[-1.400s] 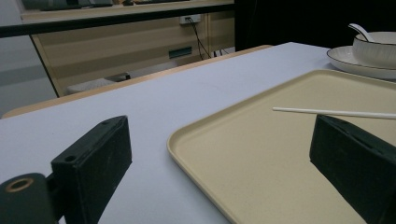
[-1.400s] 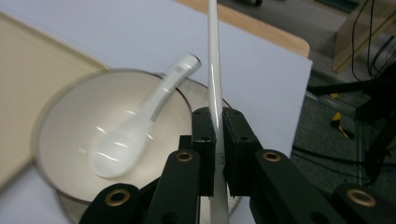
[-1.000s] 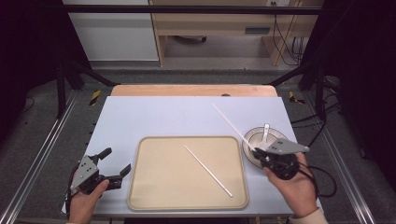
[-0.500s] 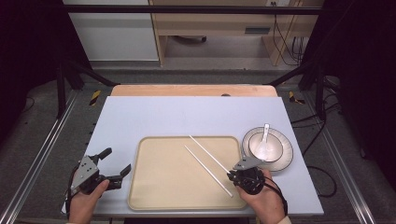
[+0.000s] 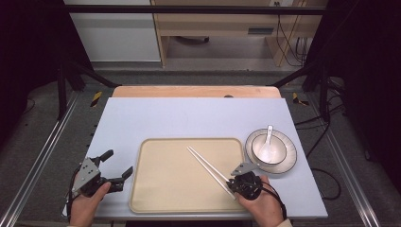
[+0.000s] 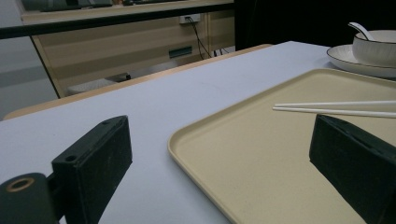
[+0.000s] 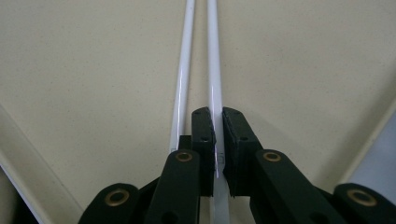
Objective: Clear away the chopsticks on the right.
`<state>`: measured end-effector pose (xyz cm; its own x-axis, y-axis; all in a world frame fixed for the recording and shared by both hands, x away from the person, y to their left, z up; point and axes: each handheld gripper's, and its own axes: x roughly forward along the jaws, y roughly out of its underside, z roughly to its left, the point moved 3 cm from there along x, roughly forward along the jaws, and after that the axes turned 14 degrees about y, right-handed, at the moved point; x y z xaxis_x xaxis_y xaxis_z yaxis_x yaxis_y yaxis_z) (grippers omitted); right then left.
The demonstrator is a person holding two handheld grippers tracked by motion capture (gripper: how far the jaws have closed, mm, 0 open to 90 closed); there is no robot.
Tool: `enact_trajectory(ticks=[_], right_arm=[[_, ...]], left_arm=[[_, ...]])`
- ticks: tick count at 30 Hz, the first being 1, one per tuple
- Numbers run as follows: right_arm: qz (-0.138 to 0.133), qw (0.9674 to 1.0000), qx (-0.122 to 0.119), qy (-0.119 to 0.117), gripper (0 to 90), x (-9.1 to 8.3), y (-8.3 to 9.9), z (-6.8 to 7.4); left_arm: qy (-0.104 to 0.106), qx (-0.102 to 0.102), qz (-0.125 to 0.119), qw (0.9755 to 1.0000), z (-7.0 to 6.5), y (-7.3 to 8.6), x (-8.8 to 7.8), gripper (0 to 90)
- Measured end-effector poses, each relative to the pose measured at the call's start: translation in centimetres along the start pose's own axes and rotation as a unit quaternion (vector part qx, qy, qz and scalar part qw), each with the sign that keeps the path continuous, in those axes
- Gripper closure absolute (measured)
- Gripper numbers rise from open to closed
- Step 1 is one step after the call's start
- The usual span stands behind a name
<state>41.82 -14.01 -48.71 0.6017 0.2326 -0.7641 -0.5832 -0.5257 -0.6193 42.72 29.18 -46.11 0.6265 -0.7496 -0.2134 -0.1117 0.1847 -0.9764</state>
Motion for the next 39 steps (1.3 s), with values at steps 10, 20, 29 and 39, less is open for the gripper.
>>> enact_trajectory(ticks=[10, 20, 29, 39], right_arm=[[-0.019, 0.9998, 0.005, -0.008, 79.2, 0.1, 0.0, 0.1], [-0.084, 0.9956, 0.040, 0.002, 58.1, -0.6, -0.5, -1.1], [-0.159, 0.9849, 0.061, 0.032, 17.2, -1.2, -2.5, -2.9], [-0.203, 0.9752, 0.047, 0.074, 11.6, -2.0, -2.4, -4.9]], left_arm=[[0.000, 0.002, 0.002, 1.0000, 0.0, 0.0, 0.0, 5.4], [0.004, 0.002, 0.006, 1.0000, -0.5, -0.2, 0.3, 5.5], [0.026, 0.006, 0.036, 0.9990, -1.9, -1.5, 2.5, 5.7], [0.064, 0.005, 0.064, 0.9958, -3.4, -2.8, 7.4, 12.5]])
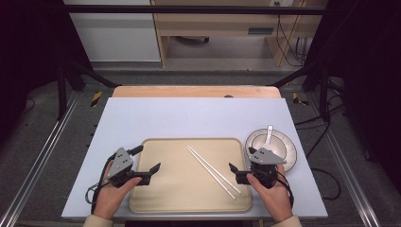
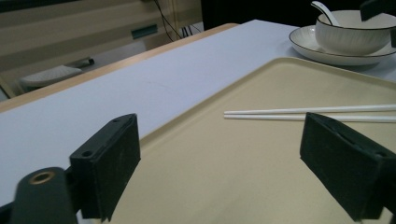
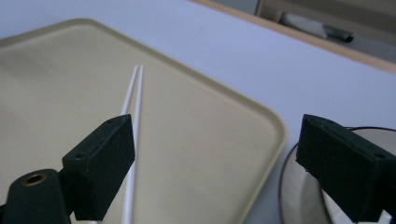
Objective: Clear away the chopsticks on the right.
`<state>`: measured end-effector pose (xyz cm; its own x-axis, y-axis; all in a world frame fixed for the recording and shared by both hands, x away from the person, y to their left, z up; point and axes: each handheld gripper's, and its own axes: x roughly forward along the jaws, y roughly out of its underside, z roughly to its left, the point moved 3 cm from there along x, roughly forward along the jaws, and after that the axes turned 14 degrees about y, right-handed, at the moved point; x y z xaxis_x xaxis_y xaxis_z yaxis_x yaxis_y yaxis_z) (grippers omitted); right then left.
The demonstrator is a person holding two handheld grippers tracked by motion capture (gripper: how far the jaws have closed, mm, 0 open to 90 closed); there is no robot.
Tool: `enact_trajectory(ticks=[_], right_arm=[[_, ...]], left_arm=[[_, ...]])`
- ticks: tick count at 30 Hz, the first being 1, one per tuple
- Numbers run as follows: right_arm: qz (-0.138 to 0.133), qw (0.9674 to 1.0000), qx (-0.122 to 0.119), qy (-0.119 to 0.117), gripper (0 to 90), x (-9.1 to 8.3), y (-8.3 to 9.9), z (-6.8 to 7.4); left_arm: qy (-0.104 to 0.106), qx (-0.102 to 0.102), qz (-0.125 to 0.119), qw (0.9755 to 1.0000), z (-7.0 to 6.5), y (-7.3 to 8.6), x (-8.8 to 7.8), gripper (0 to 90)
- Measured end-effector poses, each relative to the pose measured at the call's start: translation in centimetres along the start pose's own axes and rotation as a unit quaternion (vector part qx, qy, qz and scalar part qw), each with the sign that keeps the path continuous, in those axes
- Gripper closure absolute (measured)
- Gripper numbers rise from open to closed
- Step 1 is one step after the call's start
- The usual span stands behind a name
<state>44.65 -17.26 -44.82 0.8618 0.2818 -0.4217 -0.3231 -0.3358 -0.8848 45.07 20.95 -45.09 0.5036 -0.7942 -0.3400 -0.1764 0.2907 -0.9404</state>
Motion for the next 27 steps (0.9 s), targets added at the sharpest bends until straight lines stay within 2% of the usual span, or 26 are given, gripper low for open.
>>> enact_trajectory(ticks=[4, 7, 12, 15, 18, 22, 24, 27], right_arm=[[-0.043, 0.9989, 0.008, 0.016, 10.9, -0.8, 0.2, -1.2], [-0.060, 0.9979, 0.017, 0.017, 10.3, -1.5, 0.4, -2.0], [-0.064, 0.9975, 0.025, 0.015, 9.8, -1.8, 1.0, -2.8], [-0.070, 0.9973, 0.021, 0.009, 9.8, -2.0, 1.2, -2.8], [-0.077, 0.9969, 0.014, 0.010, 9.9, -2.3, 1.6, -2.9], [-0.082, 0.9962, 0.028, 0.009, 9.1, -2.5, 2.0, -3.4], [-0.082, 0.9960, 0.033, 0.009, 9.0, -2.5, 2.1, -3.6], [-0.079, 0.9963, 0.033, 0.010, 9.0, -2.5, 2.3, -3.8]], left_arm=[[0.021, -0.010, 0.016, 0.9996, -0.5, -0.5, 2.7, 18.4], [0.034, -0.014, 0.036, 0.9987, -0.9, -1.1, 4.7, 24.4], [0.049, -0.011, 0.057, 0.9971, -1.5, -1.6, 7.1, 37.7], [0.059, -0.014, 0.070, 0.9957, -1.7, -1.8, 8.4, 46.2], [0.057, -0.016, 0.092, 0.9940, -1.7, -1.8, 9.3, 59.6], [0.058, -0.017, 0.122, 0.9907, -1.8, -1.5, 10.4, 77.1], [0.054, -0.023, 0.132, 0.9896, -1.9, -1.3, 10.9, 83.8], [0.057, -0.027, 0.156, 0.9858, -2.1, -1.2, 11.6, 87.7]])
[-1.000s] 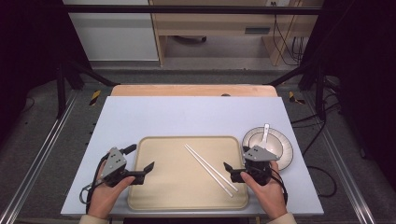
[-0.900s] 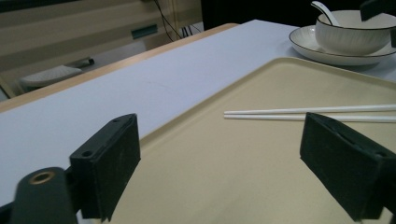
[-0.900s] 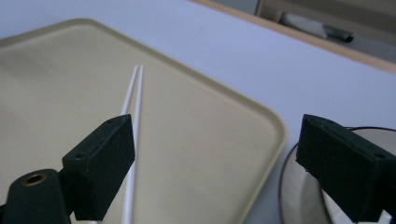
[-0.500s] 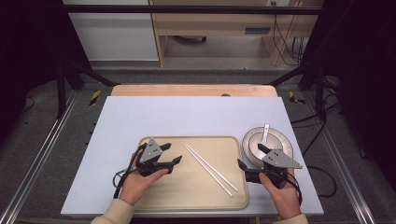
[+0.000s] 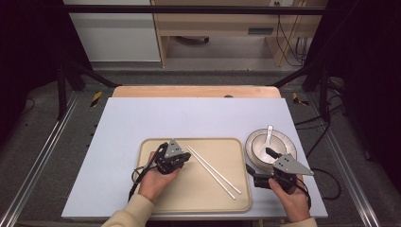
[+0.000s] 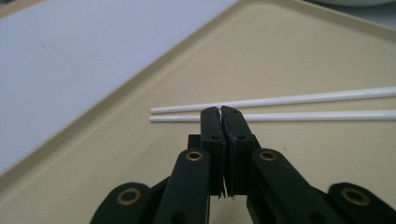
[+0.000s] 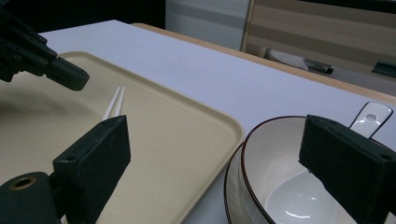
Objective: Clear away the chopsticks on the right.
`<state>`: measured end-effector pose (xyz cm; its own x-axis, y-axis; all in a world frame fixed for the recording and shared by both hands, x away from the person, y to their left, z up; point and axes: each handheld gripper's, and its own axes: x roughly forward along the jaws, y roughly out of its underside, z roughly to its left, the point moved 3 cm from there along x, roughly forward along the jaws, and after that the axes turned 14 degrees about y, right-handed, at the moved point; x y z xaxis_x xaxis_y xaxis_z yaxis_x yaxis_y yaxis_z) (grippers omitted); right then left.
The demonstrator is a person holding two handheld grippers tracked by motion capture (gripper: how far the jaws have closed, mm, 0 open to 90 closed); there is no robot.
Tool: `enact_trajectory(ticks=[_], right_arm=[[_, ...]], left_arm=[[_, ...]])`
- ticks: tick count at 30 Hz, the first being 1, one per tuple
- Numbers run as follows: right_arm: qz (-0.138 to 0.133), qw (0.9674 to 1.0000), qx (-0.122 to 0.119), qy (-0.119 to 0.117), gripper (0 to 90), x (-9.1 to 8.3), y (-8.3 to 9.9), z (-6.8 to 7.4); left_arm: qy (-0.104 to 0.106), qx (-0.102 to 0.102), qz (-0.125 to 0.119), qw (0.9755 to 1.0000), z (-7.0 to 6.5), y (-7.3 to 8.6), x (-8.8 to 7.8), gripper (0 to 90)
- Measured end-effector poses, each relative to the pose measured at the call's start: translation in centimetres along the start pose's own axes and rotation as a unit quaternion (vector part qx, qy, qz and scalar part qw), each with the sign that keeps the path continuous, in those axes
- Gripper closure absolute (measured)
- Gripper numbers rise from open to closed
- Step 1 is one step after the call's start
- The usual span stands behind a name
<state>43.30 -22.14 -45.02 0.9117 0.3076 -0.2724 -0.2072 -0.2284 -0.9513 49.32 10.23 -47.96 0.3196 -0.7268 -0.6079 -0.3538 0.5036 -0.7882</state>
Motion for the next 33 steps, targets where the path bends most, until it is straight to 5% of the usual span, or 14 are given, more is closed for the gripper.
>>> enact_trajectory(ticks=[9, 15, 25, 33], right_arm=[[0.004, 0.9999, -0.010, -0.001, 10.4, 0.1, 0.3, 0.2], [0.005, 0.9999, -0.014, -0.005, 10.9, 0.2, 0.2, 0.5], [0.011, 0.9995, -0.027, -0.009, 11.4, 0.6, 0.4, 1.1], [0.014, 0.9995, -0.027, -0.003, 11.7, 0.7, 0.4, 1.2]], left_arm=[[-0.002, -0.007, 0.048, 0.9988, 0.5, 0.3, 1.9, 89.3], [-0.006, -0.005, 0.048, 0.9988, 1.1, -0.2, 2.9, 89.0], [0.017, 0.026, 0.048, 0.9984, 1.3, -2.3, 5.6, 89.3], [0.048, 0.053, 0.057, 0.9958, -0.1, -3.6, 7.6, 89.6]])
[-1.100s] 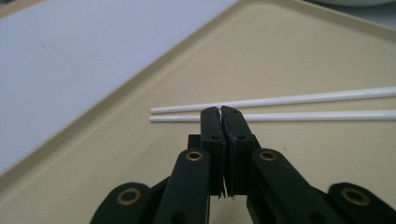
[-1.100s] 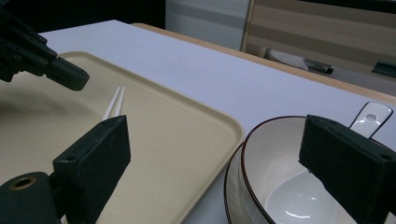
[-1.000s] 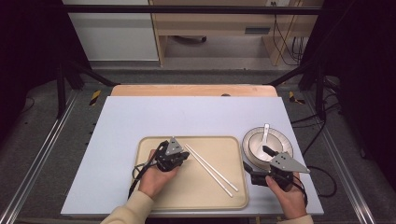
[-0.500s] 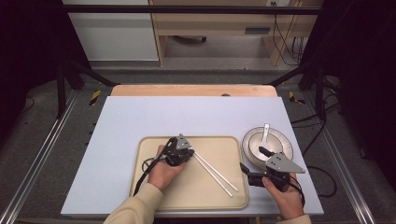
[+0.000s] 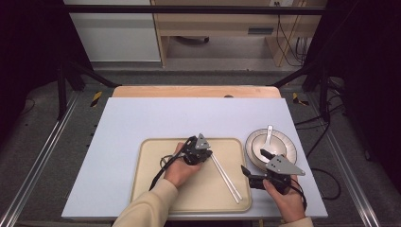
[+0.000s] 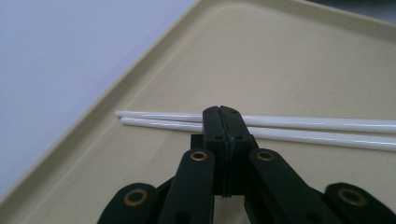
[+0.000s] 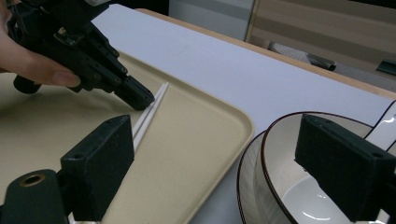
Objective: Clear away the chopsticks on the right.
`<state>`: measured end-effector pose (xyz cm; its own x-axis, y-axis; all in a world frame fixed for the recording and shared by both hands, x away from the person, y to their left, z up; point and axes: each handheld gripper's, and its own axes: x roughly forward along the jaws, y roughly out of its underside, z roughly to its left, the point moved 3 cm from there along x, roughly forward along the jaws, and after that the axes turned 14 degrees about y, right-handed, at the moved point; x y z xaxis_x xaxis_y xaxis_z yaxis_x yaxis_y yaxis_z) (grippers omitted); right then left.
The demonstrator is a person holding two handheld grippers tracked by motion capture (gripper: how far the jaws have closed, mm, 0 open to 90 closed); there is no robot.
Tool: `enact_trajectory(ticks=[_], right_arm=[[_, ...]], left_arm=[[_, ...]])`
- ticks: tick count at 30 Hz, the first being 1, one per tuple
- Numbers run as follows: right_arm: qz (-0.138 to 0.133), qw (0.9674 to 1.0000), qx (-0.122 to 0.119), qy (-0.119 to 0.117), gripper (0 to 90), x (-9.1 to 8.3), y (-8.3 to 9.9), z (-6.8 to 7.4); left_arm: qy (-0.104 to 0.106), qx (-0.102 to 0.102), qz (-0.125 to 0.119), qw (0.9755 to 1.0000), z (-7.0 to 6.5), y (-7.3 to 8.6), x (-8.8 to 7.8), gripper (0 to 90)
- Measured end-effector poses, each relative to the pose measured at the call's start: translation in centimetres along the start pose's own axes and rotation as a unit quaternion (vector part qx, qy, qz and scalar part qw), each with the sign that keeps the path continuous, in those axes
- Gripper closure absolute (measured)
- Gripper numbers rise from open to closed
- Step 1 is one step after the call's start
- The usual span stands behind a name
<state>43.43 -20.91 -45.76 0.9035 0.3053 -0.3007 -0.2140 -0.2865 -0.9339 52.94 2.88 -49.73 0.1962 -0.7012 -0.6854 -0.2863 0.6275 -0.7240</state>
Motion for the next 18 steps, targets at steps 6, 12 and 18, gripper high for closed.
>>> enact_trajectory(ticks=[6, 12, 18], right_arm=[[-0.001, 1.0000, 0.007, 0.005, 11.7, -0.1, 0.0, -0.2], [0.000, 0.9998, 0.014, 0.011, 11.8, 0.0, 0.0, -0.4], [-0.003, 0.9995, 0.020, 0.023, 12.0, -0.1, 0.0, -0.8]], left_arm=[[0.013, 0.017, 0.003, 0.9998, -1.1, -0.9, 1.1, 89.6], [0.026, 0.028, 0.002, 0.9993, -2.0, -1.6, 2.0, 89.6], [0.043, 0.039, -0.003, 0.9983, -3.2, -2.0, 2.6, 89.6]])
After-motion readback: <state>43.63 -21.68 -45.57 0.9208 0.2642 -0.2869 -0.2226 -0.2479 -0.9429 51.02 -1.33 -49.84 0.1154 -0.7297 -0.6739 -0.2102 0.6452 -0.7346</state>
